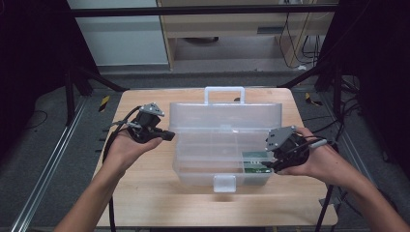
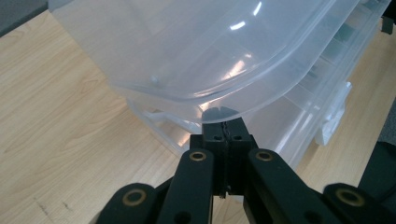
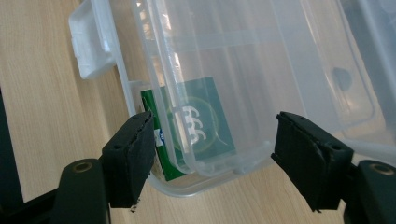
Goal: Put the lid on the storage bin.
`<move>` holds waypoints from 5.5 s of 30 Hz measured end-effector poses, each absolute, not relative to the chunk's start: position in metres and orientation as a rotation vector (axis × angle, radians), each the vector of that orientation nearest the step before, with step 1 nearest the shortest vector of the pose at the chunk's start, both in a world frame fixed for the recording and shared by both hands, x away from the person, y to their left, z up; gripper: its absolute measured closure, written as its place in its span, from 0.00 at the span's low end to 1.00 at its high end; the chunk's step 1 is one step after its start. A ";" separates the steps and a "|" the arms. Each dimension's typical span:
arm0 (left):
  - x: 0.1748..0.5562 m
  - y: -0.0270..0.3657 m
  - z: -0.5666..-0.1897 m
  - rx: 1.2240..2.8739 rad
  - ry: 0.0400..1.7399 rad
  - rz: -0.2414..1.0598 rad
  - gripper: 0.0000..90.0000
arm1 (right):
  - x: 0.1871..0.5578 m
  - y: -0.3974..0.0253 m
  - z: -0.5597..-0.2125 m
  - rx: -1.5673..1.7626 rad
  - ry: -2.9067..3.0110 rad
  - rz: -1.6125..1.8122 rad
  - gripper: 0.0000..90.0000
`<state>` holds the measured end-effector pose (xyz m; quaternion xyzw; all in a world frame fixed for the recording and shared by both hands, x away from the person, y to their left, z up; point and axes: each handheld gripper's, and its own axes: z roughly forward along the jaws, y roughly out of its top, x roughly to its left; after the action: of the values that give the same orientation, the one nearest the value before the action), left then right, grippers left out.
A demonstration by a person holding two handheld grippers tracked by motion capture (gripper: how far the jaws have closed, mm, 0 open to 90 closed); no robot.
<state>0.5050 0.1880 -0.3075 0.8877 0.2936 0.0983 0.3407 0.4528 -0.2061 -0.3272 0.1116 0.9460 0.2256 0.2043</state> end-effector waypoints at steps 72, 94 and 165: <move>0.467 0.199 -0.358 2.302 0.723 0.260 1.00 | 0.440 -0.290 -0.385 0.648 2.581 0.650 0.29; 0.454 0.202 -0.388 2.270 0.731 0.245 1.00 | 0.440 -0.292 -0.399 0.681 2.586 0.652 0.29; 0.571 0.269 -0.489 2.231 1.286 0.544 0.06 | 0.569 -0.316 -0.485 1.401 2.137 0.744 0.23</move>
<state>0.5709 0.2694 -0.4891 0.8203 0.4728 0.2002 0.2520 0.5686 -0.3159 -0.4846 0.5112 0.7800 0.2714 0.2379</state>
